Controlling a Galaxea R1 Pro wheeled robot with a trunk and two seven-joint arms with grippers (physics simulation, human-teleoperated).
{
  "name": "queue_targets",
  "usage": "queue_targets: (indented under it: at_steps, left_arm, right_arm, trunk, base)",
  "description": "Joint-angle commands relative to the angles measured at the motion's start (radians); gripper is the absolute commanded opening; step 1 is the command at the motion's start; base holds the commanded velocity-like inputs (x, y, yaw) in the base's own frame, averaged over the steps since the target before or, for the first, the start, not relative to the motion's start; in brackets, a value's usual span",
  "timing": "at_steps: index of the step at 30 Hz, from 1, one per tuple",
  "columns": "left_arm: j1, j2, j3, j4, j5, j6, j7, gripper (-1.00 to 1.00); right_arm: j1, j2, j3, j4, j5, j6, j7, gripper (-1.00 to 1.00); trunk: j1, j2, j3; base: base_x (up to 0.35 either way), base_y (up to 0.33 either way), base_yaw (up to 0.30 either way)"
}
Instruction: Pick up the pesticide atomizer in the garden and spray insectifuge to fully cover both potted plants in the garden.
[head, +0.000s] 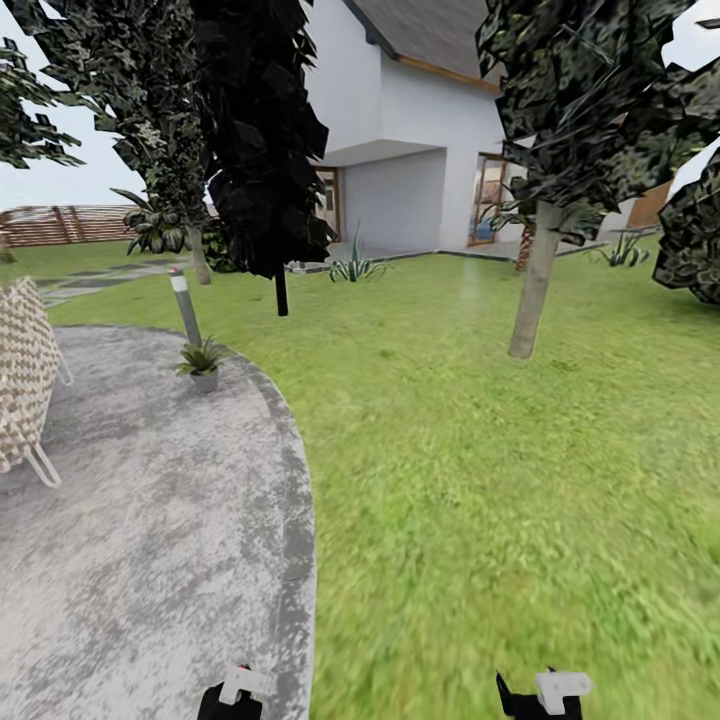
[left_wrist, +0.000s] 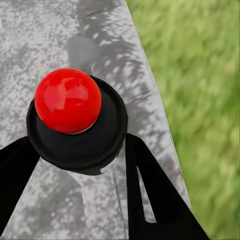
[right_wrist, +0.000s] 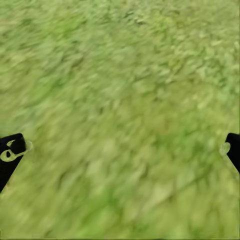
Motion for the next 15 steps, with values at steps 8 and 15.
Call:
queue_targets:
  at_steps: [8,15]
  left_arm:
    - [-0.001,0.001,-0.006,0.001,0.023,-0.005,0.002,-1.00]
    - [-0.001,0.001,-0.006,0.001,0.028,-0.005,0.002,-1.00]
  right_arm:
    - [0.000,0.000,-0.008,0.000,-0.001,-0.003,0.010,1.00]
    - [0.000,0.000,-0.008,0.000,-0.001,-0.003,0.010,1.00]
  trunk:
    - [0.000,0.000,-0.001]
    - [0.000,0.000,-0.001]
  base:
    - [0.340,0.000,0.276]
    - [0.340,0.000,0.276]
